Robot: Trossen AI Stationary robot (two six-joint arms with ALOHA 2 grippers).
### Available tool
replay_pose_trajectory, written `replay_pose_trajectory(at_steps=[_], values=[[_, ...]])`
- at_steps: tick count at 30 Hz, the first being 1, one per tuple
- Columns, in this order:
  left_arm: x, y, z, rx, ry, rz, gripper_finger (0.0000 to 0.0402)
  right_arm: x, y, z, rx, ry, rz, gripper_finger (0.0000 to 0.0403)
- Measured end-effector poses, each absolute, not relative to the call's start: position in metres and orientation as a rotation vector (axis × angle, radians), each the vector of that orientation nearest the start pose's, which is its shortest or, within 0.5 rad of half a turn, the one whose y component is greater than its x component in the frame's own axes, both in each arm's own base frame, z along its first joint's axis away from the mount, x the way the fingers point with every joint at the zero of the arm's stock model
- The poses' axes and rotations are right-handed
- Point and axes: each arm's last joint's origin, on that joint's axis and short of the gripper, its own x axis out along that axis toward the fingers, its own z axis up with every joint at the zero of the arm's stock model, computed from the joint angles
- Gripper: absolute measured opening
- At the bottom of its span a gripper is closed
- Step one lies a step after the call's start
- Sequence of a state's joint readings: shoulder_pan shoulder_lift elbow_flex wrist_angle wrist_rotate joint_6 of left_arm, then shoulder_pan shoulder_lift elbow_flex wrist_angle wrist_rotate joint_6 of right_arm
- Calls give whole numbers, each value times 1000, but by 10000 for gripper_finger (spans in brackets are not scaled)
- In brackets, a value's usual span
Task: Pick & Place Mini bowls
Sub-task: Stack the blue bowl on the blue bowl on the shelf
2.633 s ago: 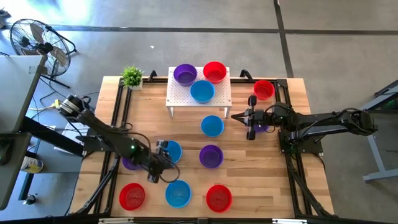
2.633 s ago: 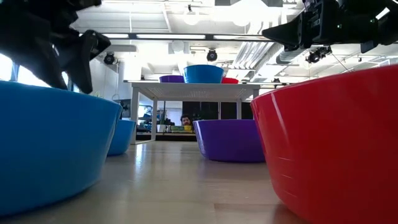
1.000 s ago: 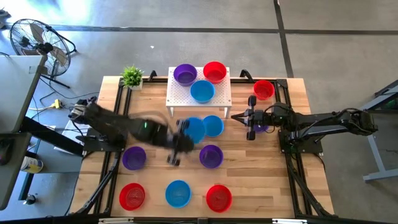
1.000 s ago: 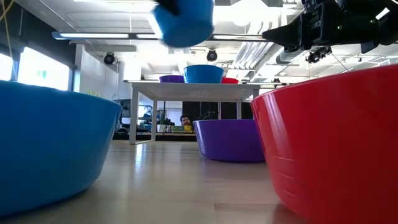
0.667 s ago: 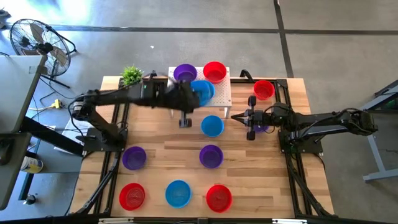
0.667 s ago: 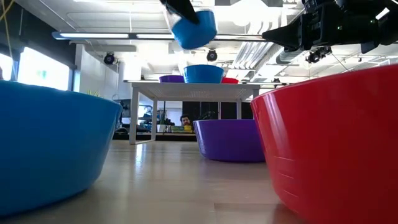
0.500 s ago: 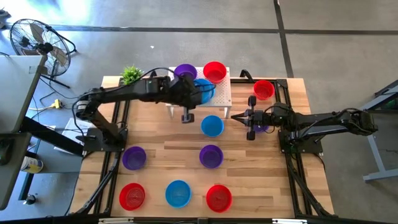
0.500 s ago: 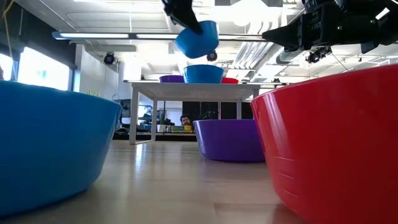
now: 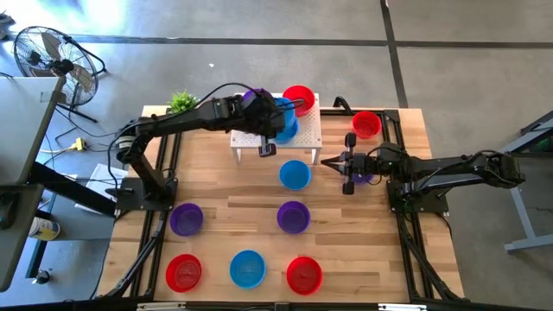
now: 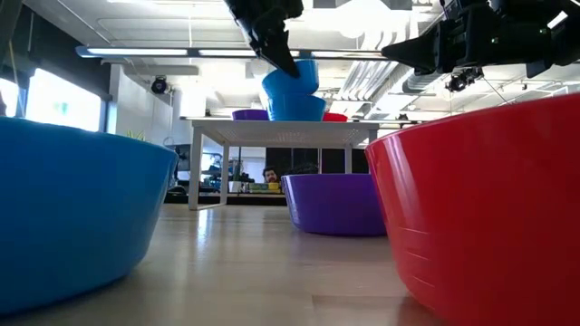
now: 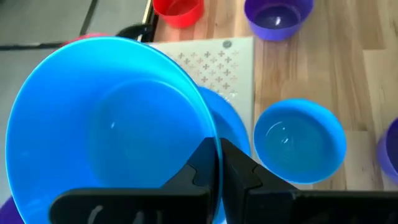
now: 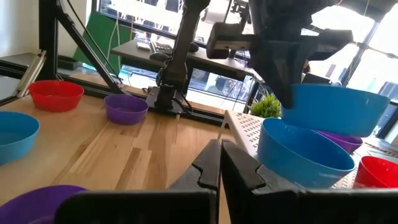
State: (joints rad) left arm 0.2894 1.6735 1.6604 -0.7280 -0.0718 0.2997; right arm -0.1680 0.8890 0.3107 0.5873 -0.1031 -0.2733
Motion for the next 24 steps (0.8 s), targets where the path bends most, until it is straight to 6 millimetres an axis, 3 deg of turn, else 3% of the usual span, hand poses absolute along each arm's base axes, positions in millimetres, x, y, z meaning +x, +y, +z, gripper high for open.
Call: replay_pose_trajectory(at_steps=[10,16,24], values=[[348,104,358,176,779,196,3,186,-28,226,-274,0,-65,1],[362,109,334,181,855,190,3,186,-28,226,-273,0,-65,1],[365,111,333,199,855,226,17,186,-28,225,-274,4,-64,1]])
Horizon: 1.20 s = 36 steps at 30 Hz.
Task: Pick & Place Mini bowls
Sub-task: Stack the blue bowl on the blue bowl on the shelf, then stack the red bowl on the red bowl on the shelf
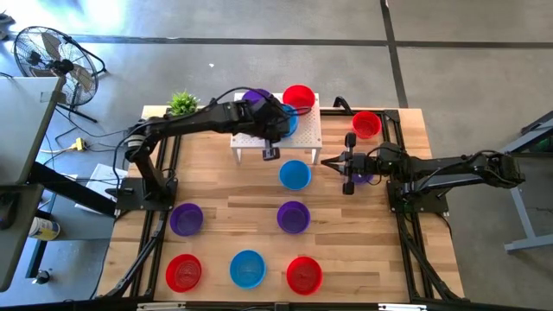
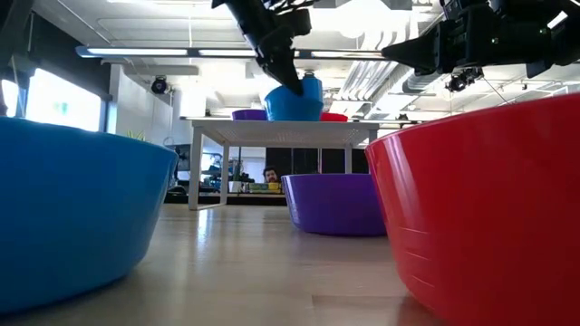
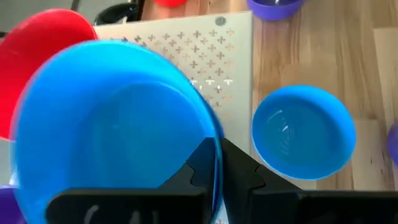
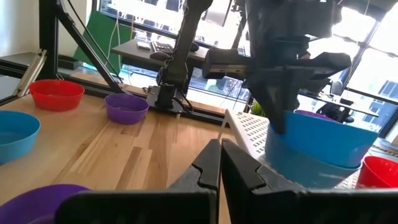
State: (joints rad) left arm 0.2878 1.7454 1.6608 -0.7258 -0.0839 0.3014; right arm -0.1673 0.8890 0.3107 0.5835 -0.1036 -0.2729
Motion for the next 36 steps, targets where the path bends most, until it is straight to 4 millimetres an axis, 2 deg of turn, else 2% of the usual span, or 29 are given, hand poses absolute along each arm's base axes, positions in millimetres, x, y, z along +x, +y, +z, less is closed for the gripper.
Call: replay_pose_trajectory(at_steps=[16,22,25,28,33,35,36], values=[[360,110,336,167,882,248,116,186,-28,225,-274,6,-64,2],[350,104,362,150,929,223,119,186,-28,225,-278,6,-64,2],[351,96,371,155,910,190,113,186,-28,225,-273,6,-64,1],[351,88,373,191,904,164,86,186,-28,225,-273,7,-64,1],[338,86,375,197,884,142,16,186,-28,223,-268,24,-61,1],[330,87,368,183,892,133,6,186,-28,223,-268,24,-61,1],[329,86,369,190,841,143,9,186,-28,223,-268,25,-62,1]])
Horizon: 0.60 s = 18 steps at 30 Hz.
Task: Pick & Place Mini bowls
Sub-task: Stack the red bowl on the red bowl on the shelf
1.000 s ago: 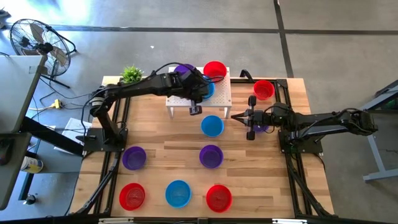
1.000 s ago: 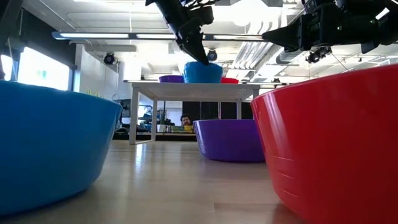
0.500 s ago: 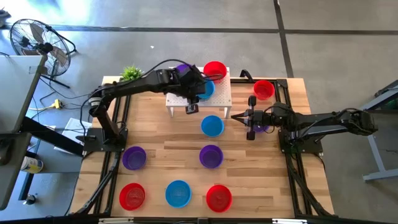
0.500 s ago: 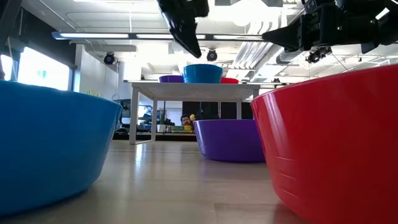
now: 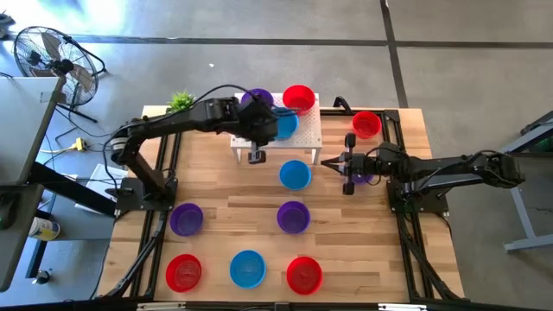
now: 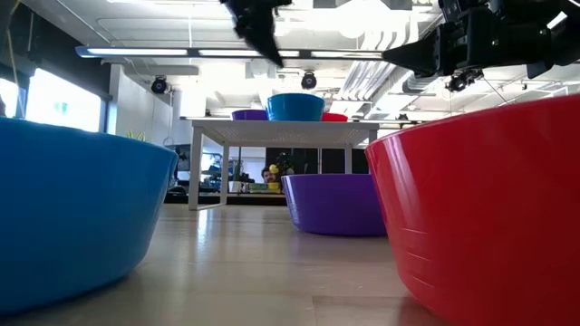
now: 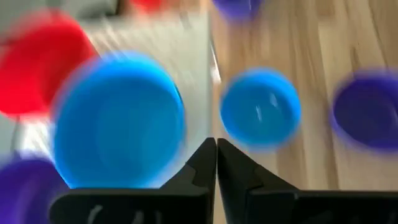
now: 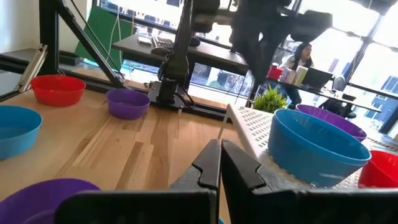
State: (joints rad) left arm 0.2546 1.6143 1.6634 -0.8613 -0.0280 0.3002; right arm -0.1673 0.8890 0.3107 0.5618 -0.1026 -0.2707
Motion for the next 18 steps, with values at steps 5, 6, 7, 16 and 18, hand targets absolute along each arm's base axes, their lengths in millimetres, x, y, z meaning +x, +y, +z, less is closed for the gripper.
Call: replay_pose_trajectory(at_steps=[5,6,7,16,18], values=[[296,78,358,205,689,180,7,186,-30,223,-268,41,-128,1],[287,76,353,207,674,182,4,186,-31,223,-268,41,-137,1],[279,74,348,210,655,185,2,186,-31,223,-265,43,-152,1],[195,52,319,175,337,244,3,184,-38,222,-162,59,-387,1],[179,47,310,159,294,249,3,183,-40,222,-131,73,-465,1]])
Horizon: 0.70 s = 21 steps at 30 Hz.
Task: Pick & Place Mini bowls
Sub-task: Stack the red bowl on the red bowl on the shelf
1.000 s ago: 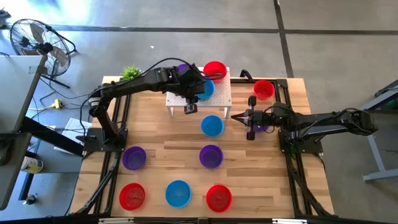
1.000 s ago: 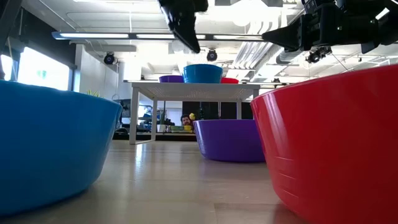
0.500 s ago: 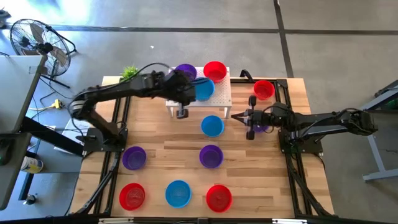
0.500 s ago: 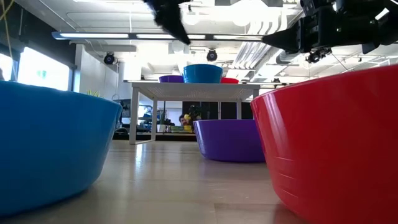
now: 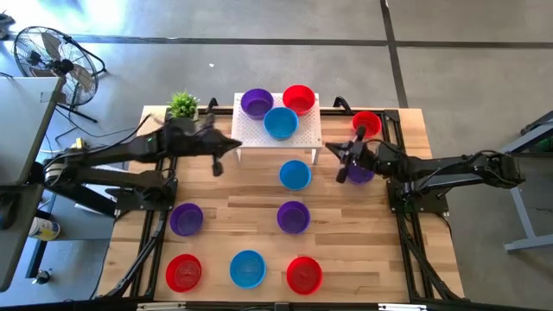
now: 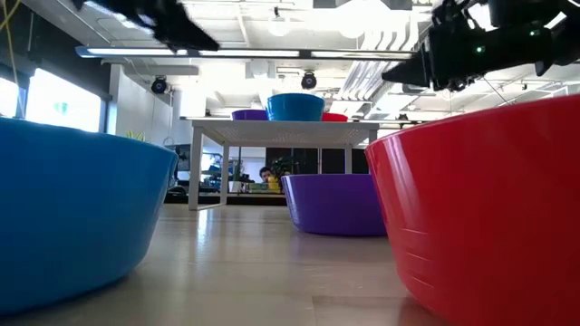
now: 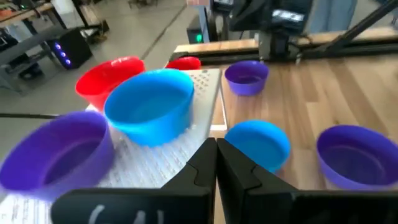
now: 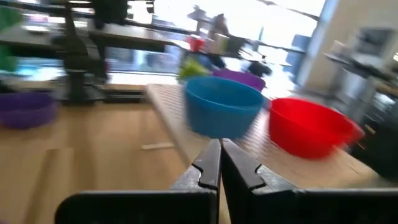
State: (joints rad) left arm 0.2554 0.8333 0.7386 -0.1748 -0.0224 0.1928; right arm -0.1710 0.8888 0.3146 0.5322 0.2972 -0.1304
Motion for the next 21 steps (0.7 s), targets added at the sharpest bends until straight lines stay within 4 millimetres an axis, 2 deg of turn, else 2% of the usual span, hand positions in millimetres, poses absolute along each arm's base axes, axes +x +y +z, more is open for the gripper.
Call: replay_pose_trajectory(at_steps=[3,7,12,14,18,21], values=[[161,43,303,129,194,284,3,182,-47,223,-81,134,-603,0],[144,40,291,88,156,317,3,179,-61,229,-13,259,-784,0],[143,40,264,46,226,319,3,165,-89,238,117,464,-993,0],[144,40,257,50,202,341,3,158,-103,236,178,548,-1050,0],[146,42,244,63,164,372,3,153,-135,227,295,649,-1073,6],[146,42,240,71,151,373,3,154,-157,212,346,747,-1034,30]])
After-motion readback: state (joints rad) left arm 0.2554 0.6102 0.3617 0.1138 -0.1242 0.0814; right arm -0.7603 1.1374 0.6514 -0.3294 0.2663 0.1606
